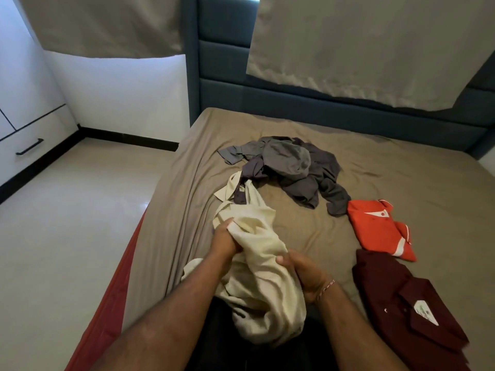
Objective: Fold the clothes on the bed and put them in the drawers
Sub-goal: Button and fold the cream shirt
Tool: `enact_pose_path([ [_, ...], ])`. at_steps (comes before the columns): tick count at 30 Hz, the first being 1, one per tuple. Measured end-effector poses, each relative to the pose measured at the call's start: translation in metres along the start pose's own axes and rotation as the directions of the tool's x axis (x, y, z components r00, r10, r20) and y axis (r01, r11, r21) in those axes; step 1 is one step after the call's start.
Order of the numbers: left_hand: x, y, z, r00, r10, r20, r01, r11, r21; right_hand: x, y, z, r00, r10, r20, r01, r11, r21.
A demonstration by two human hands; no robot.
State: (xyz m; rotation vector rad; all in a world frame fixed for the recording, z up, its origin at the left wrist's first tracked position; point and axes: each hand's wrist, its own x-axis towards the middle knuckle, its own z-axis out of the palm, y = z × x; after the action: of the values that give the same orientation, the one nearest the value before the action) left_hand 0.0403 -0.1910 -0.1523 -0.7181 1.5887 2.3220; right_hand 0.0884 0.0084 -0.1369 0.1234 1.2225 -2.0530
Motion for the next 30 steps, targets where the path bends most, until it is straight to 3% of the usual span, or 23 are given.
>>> enact_pose_path([
  [3, -0.014, 0.013, -0.015, 0.992, 0.029, 0.119, -0.003, 0.977, -0.213, 0.01, -0.001, -0.005, 0.977, -0.092, -0.19, 0.086, 0.995, -0.044],
  [6, -0.031, 0.017, -0.029, 0.963, 0.16, 0.216, -0.065, 0.918, -0.391, 0.032, 0.001, -0.009, 0.823, -0.188, -0.536, 0.111, 0.979, -0.173],
  [8, -0.041, 0.016, -0.035, 0.955, 0.172, 0.241, -0.038, 0.879, -0.475, 0.044, 0.003, -0.008, 0.711, -0.227, -0.665, 0.008, 0.949, -0.315],
  [9, -0.047, 0.017, -0.036, 0.957, 0.166, 0.238, -0.021, 0.859, -0.511, 0.05, 0.005, -0.005, 0.697, -0.242, -0.675, -0.038, 0.927, -0.372],
  [14, -0.058, 0.021, -0.053, 0.972, 0.153, 0.179, -0.01, 0.787, -0.617, 0.069, 0.018, 0.014, 0.84, 0.001, -0.542, -0.196, 0.933, -0.303],
  [17, -0.061, 0.036, -0.069, 0.951, 0.254, 0.176, -0.097, 0.786, -0.611, 0.078, 0.024, 0.019, 0.846, -0.035, -0.531, -0.261, 0.843, -0.471],
  [19, -0.059, 0.046, -0.089, 0.947, 0.299, 0.12, -0.175, 0.789, -0.589, 0.088, 0.026, 0.011, 0.763, -0.214, -0.609, -0.198, 0.82, -0.537],
  [21, -0.052, 0.058, -0.112, 0.971, 0.238, -0.028, -0.212, 0.798, -0.564, 0.088, 0.024, 0.001, 0.582, -0.416, -0.699, -0.055, 0.837, -0.544],
  [23, -0.036, 0.063, -0.138, 0.941, 0.078, -0.33, -0.227, 0.869, -0.44, 0.083, 0.019, -0.003, 0.421, -0.553, -0.719, 0.023, 0.799, -0.601],
  [24, -0.029, 0.062, -0.152, 0.859, 0.014, -0.511, -0.224, 0.909, -0.351, 0.081, 0.018, -0.001, 0.385, -0.6, -0.701, 0.036, 0.769, -0.638],
  [26, -0.023, 0.056, -0.168, 0.684, 0.065, -0.726, -0.188, 0.978, -0.091, 0.077, 0.017, 0.016, 0.426, -0.656, -0.623, 0.083, 0.714, -0.695],
  [28, -0.021, 0.048, -0.171, 0.596, 0.294, -0.747, -0.141, 0.954, 0.263, 0.075, 0.021, 0.046, 0.595, -0.694, -0.405, 0.143, 0.587, -0.797],
  [29, -0.021, 0.044, -0.166, 0.613, 0.399, -0.682, -0.146, 0.905, 0.399, 0.075, 0.025, 0.06, 0.69, -0.682, -0.243, 0.186, 0.491, -0.851],
  [30, -0.022, 0.042, -0.157, 0.691, 0.449, -0.566, -0.182, 0.867, 0.465, 0.075, 0.03, 0.072, 0.777, -0.626, -0.068, 0.236, 0.389, -0.89],
])
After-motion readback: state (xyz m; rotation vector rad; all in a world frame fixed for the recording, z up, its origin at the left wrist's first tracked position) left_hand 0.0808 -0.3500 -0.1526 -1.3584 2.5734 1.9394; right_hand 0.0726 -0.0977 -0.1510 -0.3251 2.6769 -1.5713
